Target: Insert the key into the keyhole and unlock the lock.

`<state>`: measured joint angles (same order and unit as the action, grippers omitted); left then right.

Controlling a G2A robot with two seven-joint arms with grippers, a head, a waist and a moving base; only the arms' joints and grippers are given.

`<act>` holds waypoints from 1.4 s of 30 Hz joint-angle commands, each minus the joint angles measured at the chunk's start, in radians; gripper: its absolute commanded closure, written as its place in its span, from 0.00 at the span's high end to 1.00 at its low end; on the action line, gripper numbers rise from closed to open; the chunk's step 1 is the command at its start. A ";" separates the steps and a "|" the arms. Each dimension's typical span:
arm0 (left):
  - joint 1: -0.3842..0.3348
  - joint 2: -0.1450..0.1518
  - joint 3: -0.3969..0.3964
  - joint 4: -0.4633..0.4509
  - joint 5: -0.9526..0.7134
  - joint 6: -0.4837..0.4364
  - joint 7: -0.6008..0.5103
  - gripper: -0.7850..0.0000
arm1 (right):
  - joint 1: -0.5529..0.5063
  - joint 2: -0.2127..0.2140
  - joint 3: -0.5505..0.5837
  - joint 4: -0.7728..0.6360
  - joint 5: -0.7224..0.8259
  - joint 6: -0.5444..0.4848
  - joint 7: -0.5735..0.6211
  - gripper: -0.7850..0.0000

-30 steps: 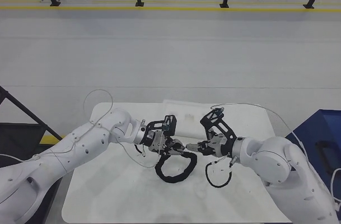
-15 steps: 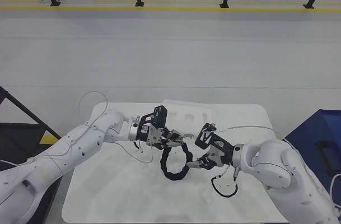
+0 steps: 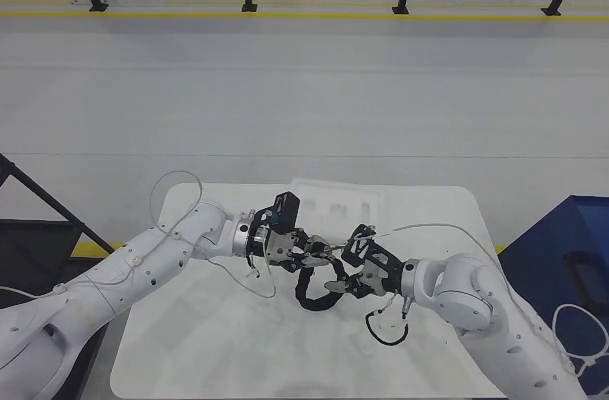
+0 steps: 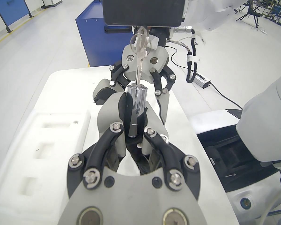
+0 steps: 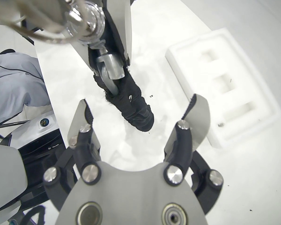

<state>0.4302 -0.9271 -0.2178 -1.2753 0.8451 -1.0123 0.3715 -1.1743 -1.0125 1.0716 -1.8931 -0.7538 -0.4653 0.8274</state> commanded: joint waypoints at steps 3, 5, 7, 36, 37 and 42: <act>-0.007 -0.001 0.009 0.008 -0.001 0.000 0.021 0.00 | 0.001 0.001 0.002 0.000 -0.018 0.004 -0.006 0.00; -0.008 0.000 0.014 0.010 -0.002 0.000 0.035 0.00 | 0.000 0.001 0.004 0.001 -0.024 0.008 -0.009 0.00; -0.009 0.000 0.022 0.014 -0.002 0.000 0.045 0.00 | -0.003 0.001 0.008 0.000 -0.037 0.022 -0.019 0.00; 0.070 0.011 -0.020 0.098 -0.002 0.044 -0.478 0.00 | 0.057 -0.010 -0.082 0.069 -0.058 0.101 0.254 0.33; 0.072 0.006 -0.019 0.101 -0.011 0.039 -0.494 0.04 | 0.057 -0.009 -0.079 0.068 -0.050 0.096 0.260 0.36; 0.072 -0.020 -0.024 0.123 -0.053 0.008 -0.545 1.00 | 0.047 -0.003 -0.052 0.049 0.004 0.066 0.254 0.47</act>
<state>0.5031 -0.9420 -0.2386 -1.1553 0.8012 -0.9990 -0.1712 -1.1247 -1.0164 1.0128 -1.8376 -0.7640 -0.3934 1.0889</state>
